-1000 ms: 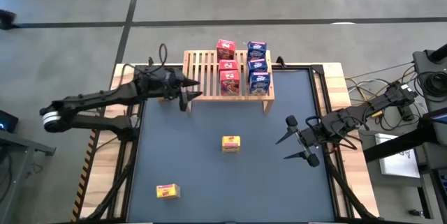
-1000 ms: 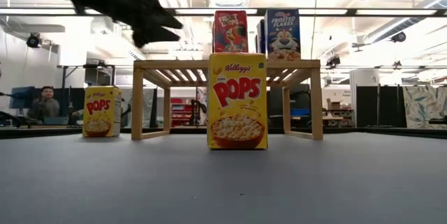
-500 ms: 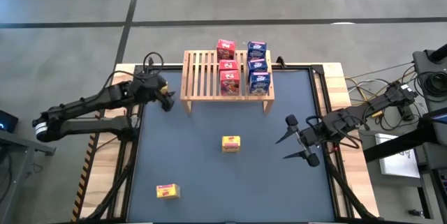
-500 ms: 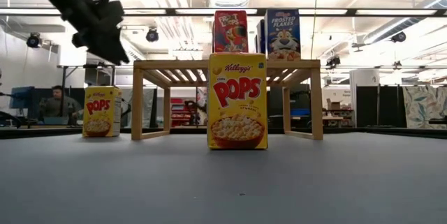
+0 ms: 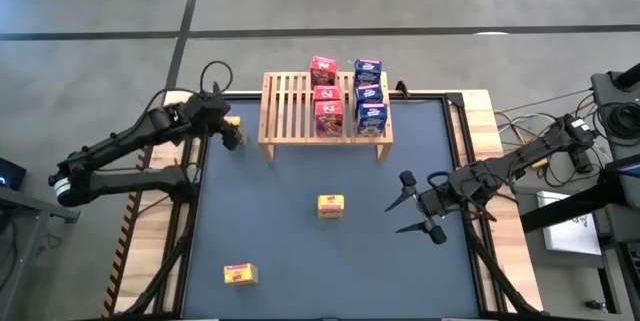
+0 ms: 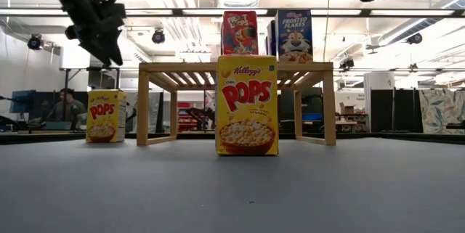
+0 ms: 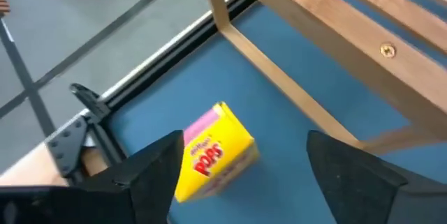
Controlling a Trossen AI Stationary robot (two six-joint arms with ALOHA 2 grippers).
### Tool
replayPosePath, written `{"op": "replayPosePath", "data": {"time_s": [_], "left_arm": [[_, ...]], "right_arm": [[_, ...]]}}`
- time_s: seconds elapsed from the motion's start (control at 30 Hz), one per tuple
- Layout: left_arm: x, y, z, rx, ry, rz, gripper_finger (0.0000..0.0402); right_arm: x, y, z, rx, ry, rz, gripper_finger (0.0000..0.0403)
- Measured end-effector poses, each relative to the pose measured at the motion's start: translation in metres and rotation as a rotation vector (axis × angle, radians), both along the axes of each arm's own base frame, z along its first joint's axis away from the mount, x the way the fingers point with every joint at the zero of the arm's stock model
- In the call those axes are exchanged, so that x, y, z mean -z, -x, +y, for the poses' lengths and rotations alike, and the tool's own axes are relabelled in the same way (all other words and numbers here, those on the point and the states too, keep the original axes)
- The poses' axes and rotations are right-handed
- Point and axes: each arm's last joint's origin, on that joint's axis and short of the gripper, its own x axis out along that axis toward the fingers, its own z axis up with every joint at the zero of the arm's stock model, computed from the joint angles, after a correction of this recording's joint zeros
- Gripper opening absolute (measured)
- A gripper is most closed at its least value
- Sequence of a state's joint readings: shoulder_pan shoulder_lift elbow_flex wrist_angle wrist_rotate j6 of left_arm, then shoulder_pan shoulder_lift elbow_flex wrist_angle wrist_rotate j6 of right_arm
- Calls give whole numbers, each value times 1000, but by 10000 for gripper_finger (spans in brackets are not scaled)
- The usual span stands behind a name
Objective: Stack cereal on shelf
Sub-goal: Put the top left yellow cereal box on the shelf
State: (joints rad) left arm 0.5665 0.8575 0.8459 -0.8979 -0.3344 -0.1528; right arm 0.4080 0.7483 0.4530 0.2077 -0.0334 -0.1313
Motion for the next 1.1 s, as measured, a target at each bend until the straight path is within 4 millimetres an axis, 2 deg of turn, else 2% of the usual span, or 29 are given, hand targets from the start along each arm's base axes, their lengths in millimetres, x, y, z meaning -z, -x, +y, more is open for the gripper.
{"op": "replayPosePath", "data": {"time_s": [0.07, 0.2, 0.5, 0.87, 1.1], "left_arm": [[-6, -3, 4, -4, 11, 28, 298], [-5, -8, 15, 17, 65, 170, 317], [14, -21, 39, 119, 155, 317, 308], [27, -7, 66, 110, 210, 402, 302], [38, 3, 70, 135, 252, 394, 302]], "right_arm": [[0, -2, 1, -5, 23, -17, 258], [-3, -2, 1, -7, 30, -54, 256], [-3, -1, 0, -4, 10, -44, 247], [-4, -1, 0, 5, 10, -49, 245], [-2, -1, 0, 3, 27, -42, 244]]}}
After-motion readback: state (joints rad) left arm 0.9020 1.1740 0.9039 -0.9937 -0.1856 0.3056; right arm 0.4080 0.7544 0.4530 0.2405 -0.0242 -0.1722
